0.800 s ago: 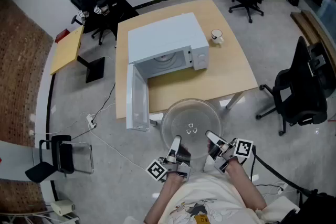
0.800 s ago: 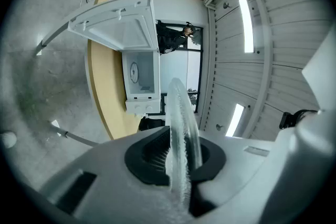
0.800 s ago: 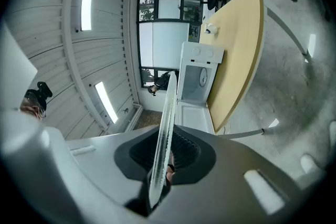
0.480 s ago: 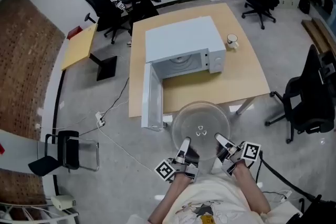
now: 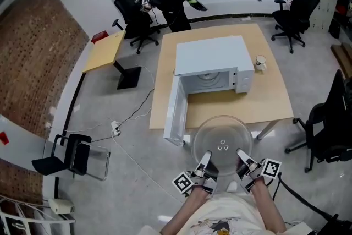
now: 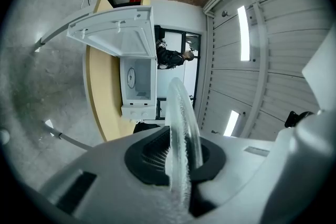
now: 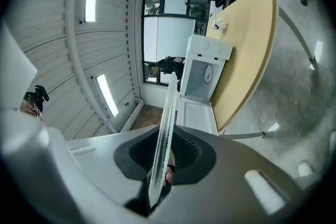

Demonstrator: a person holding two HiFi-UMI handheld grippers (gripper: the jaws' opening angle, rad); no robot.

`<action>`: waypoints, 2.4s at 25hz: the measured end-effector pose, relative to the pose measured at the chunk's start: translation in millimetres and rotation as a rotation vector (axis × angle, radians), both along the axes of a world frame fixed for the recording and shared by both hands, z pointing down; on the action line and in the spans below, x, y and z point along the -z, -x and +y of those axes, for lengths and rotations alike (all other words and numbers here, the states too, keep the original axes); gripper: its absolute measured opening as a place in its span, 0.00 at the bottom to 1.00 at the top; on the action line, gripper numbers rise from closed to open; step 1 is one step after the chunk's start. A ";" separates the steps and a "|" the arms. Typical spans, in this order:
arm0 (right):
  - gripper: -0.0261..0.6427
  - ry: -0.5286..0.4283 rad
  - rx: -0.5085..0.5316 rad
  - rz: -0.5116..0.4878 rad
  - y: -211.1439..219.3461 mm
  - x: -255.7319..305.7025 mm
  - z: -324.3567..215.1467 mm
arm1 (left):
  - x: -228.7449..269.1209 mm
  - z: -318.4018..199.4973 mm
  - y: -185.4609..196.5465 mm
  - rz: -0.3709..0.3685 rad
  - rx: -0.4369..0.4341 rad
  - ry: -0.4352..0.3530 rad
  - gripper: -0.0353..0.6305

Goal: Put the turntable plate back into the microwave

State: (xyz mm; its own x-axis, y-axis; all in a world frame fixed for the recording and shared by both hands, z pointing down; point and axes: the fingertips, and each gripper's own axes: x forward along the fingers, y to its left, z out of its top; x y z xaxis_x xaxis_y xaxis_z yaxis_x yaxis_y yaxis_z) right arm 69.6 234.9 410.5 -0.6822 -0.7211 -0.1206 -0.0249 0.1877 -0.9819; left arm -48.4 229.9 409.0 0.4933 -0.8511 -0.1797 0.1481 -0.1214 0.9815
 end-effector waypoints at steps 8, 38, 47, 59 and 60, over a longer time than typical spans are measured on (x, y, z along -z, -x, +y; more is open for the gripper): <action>0.11 0.019 0.069 -0.036 -16.5 -7.3 7.2 | -12.1 15.1 -19.6 0.019 0.065 0.029 0.09; 0.10 0.166 0.035 0.054 15.3 -83.7 -230.9 | -88.0 -225.1 17.7 0.030 0.033 0.130 0.09; 0.10 0.227 0.021 0.060 8.9 -106.7 -278.7 | -114.3 -267.6 13.8 0.018 0.070 0.173 0.09; 0.11 0.271 -0.017 0.109 13.5 -161.3 -356.6 | -157.9 -334.8 23.7 0.046 0.186 0.125 0.11; 0.11 0.277 -0.030 0.097 15.4 -162.5 -362.7 | -160.3 -341.4 24.3 0.049 0.193 0.125 0.11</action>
